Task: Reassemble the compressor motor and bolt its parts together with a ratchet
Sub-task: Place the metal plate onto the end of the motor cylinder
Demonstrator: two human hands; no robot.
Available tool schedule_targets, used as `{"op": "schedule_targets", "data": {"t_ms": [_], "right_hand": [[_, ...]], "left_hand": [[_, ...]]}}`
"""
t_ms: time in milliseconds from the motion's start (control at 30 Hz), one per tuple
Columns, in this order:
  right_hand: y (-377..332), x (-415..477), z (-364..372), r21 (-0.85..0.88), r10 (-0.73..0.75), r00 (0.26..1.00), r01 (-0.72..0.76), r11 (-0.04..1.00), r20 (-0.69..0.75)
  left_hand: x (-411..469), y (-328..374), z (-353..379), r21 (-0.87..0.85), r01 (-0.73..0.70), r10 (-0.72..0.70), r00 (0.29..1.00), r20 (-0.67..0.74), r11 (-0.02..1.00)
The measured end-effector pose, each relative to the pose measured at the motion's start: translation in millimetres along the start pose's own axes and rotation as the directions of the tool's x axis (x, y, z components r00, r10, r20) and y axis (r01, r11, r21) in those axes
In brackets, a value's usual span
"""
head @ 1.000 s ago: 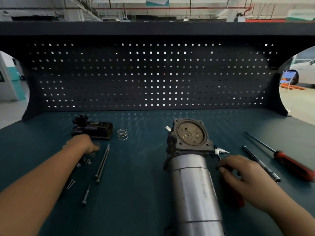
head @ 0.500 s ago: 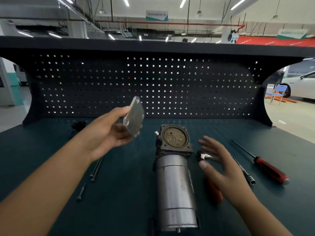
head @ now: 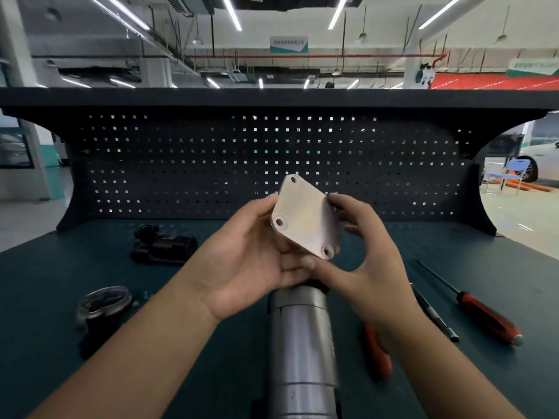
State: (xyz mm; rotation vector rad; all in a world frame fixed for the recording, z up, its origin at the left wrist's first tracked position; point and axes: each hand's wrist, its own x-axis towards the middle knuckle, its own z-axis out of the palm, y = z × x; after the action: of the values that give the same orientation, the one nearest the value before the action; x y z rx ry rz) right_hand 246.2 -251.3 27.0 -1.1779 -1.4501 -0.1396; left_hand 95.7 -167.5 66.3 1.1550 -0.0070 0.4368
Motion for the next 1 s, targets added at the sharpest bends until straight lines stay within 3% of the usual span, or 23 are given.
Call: {"op": "schedule_targets", "data": {"t_ms": [100,200,333,433,500,633,833,1000], "right_hand": [[6,12,-3,0.056,0.000,0.999,-0.002,0.998,0.039],[19,20,-8,0.049,-0.008,0.995,0.004,0.999,0.098],[42,19,-13,0.104,0.036,0.988,-0.052,0.993,0.151],[59,14,-12,0.126,0.079,0.979,-0.104,0.987,0.190],[68,11,-11,0.142,0.098,0.974,-0.129,0.982,0.206],[79,0,-8,0.148,0.118,0.964,-0.156,0.977,0.239],[81,-9,4,0.204,0.125,0.971,-0.167,0.965,0.203],[84,-13,9,0.276,0.150,0.966,-0.207,0.939,0.213]], "left_hand": [[7,3,-3,0.033,-0.085,0.086,0.996,-0.013,0.996],[11,1,-14,0.280,-0.226,0.274,0.951,-0.146,0.933],[12,-9,-34,0.658,-0.233,0.446,0.878,-0.174,0.716],[16,-18,-49,0.873,-0.132,0.444,0.890,-0.104,0.469],[17,-26,-59,0.920,-0.078,0.432,0.896,-0.105,0.384],[16,-40,-72,0.931,-0.054,0.464,0.877,-0.129,0.361],[14,-47,-81,0.882,-0.131,0.472,0.875,-0.112,0.453],[14,-42,-85,0.889,-0.135,0.445,0.892,-0.083,0.437]]}}
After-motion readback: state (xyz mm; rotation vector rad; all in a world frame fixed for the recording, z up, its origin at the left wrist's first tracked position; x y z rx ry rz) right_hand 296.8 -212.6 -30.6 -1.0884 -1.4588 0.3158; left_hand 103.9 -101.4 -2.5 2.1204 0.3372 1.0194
